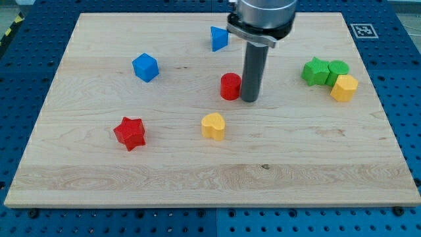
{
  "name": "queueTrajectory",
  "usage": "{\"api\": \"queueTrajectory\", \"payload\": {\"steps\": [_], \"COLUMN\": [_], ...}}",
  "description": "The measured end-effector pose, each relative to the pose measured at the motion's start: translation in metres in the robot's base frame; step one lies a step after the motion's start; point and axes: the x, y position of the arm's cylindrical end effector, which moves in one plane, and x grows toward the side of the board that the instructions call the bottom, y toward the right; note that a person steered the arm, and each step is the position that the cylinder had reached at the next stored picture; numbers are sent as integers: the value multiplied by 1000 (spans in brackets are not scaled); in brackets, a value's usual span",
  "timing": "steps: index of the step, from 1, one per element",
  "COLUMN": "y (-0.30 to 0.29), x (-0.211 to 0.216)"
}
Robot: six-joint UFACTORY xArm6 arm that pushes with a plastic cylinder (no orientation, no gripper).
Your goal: Move the arm away from the red circle
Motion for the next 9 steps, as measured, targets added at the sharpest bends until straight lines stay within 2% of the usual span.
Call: {"api": "queueTrajectory", "payload": {"steps": [1,6,9], "y": [-17,-20,-51], "x": [0,17,26]}}
